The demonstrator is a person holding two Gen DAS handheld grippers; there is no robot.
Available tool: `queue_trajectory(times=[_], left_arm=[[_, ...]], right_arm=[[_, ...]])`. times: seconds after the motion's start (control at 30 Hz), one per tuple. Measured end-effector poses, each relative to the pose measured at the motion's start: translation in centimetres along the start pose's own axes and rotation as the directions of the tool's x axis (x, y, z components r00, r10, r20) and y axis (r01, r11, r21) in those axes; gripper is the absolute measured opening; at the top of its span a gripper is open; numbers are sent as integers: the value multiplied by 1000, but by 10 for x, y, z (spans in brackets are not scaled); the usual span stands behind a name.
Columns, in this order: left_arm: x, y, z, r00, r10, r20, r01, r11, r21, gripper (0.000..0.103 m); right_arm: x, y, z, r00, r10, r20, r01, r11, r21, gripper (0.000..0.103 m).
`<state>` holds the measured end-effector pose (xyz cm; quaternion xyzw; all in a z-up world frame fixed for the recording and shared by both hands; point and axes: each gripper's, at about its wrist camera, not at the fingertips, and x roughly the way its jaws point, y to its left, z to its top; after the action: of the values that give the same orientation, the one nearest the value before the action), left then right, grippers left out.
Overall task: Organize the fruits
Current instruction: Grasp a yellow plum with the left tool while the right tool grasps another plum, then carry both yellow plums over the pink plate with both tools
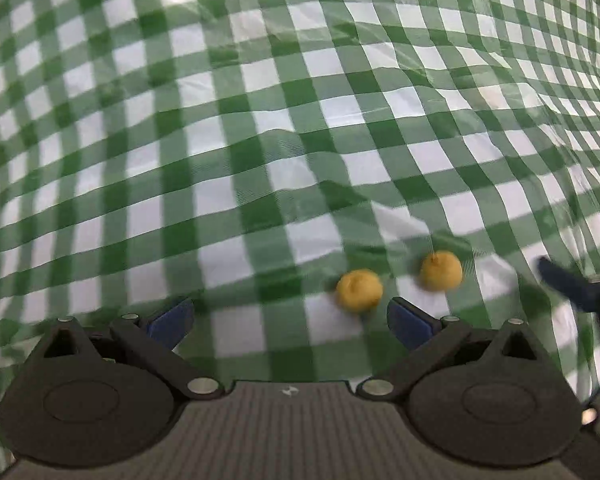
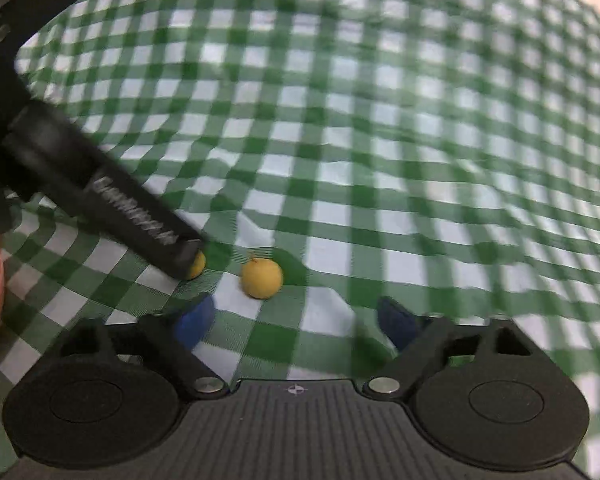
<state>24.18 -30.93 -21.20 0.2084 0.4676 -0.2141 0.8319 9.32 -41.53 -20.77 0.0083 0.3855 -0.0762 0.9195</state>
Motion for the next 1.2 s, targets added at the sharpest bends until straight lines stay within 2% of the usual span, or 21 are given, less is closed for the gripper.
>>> queue_trajectory(times=[0.03, 0.07, 0.1, 0.17, 0.33, 0.37, 0.4, 0.47, 0.6, 0.73, 0.8, 0.9, 1.03, 1.2], left_arm=[[6, -2, 3, 1000, -7, 0, 7, 1000, 1, 101], [11, -3, 6, 1000, -18, 0, 18, 1000, 4, 94], [14, -4, 8, 999, -32, -3, 32, 999, 6, 84], [20, -3, 10, 998, -63, -25, 63, 998, 3, 77], [26, -1, 8, 996, -88, -13, 88, 996, -4, 77], [27, 0, 9, 996, -93, -11, 93, 996, -6, 73], [26, 1, 9, 995, -102, -2, 102, 995, -7, 55], [18, -3, 9, 994, -110, 4, 110, 994, 15, 29], [-4, 2, 0, 994, -103, 29, 102, 995, 21, 29], [-38, 15, -18, 993, -110, 48, 110, 994, -7, 29], [-62, 24, -31, 991, -117, 61, 119, 993, -30, 29], [-101, 34, -53, 993, -91, 76, 94, 995, -39, 29], [-157, 46, -90, 994, -67, 89, 70, 997, -31, 29], [-219, 68, -145, 996, -5, 90, 11, 998, -61, 29]], right_arm=[[7, 0, 0, 1000, 14, 2, -14, 1000, -11, 69], [16, -3, 1, 1000, 29, 2, -29, 999, -20, 64], [21, -4, 1, 999, 42, 2, -42, 999, -23, 63], [28, -4, 3, 998, 57, 25, -56, 998, -22, 62], [36, -3, 6, 997, 70, 25, -70, 997, -22, 60], [35, -2, 5, 997, 74, 28, -73, 997, -30, 44], [36, 1, 7, 997, 75, 30, -74, 996, -40, 27], [33, 6, 9, 999, 49, 23, -47, 997, -64, 27], [21, 2, 5, 1000, 14, 7, -14, 1000, -12, 27], [0, -14, 3, 996, -86, -18, 87, 992, 91, 27], [-22, -23, 4, 994, -107, -5, 106, 983, 148, 27], [-64, -24, 4, 993, -117, 31, 110, 977, 181, 27], [-133, -1, 0, 993, -85, 81, 71, 983, 169, 27], [-207, 51, -8, 993, 47, 104, -63, 986, 156, 27]])
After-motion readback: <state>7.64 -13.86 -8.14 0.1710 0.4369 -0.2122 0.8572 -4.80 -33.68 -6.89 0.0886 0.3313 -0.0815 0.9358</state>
